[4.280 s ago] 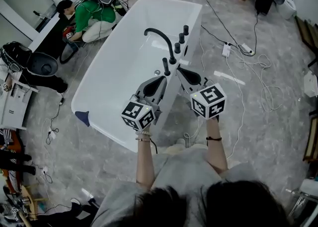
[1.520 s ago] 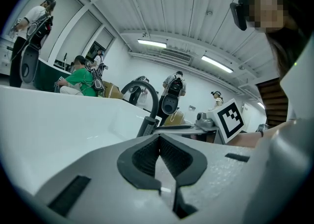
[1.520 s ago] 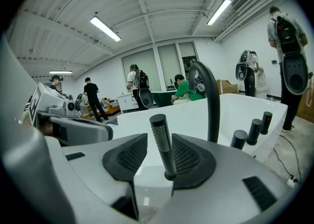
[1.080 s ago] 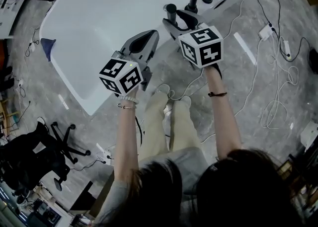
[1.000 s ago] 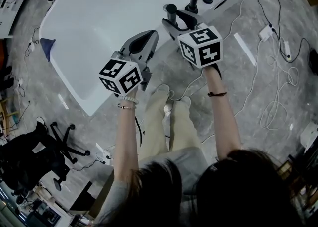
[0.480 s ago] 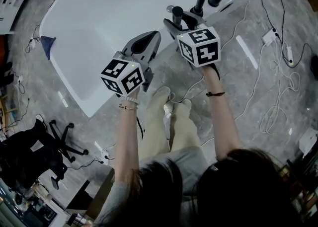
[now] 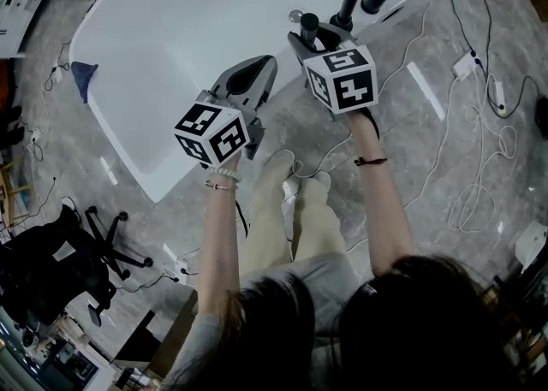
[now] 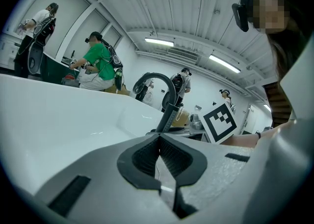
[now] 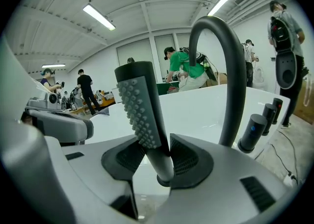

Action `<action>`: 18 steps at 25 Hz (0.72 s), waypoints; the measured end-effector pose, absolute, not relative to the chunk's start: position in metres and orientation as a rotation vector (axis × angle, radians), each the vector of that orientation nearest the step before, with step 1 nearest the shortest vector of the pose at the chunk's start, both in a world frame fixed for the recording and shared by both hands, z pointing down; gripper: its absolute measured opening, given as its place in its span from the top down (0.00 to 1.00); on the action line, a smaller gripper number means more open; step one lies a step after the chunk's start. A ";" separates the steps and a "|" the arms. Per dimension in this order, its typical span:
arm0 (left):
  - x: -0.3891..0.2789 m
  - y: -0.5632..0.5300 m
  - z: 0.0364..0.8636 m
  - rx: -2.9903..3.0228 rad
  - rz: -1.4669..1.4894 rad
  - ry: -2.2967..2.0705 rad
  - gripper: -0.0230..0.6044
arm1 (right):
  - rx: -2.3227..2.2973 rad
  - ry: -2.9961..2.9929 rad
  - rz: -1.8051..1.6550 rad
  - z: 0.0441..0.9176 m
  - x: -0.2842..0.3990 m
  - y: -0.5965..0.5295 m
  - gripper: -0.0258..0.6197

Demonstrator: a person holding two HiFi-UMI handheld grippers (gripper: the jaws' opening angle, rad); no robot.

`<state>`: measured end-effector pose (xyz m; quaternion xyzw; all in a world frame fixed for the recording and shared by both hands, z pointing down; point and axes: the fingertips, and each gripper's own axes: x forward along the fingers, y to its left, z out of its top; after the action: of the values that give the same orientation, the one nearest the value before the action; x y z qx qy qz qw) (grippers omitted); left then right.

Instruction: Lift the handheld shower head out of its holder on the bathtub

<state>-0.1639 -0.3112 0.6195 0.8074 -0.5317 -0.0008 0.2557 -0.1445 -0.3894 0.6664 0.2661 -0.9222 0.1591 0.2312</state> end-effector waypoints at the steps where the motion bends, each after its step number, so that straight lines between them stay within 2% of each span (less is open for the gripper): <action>1: -0.164 -0.311 0.619 2.193 -0.002 -1.442 0.95 | 0.726 -2.529 0.434 0.667 -0.144 -0.389 0.73; 18: -0.147 -0.305 0.598 2.218 0.009 -1.385 0.95 | 0.849 -2.500 0.416 0.636 -0.125 -0.383 0.76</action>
<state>-0.1473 -0.3053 0.5979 0.8190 -0.5113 0.0032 0.2603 -0.1245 -0.3830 0.6360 0.3089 -0.9097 0.1513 0.2325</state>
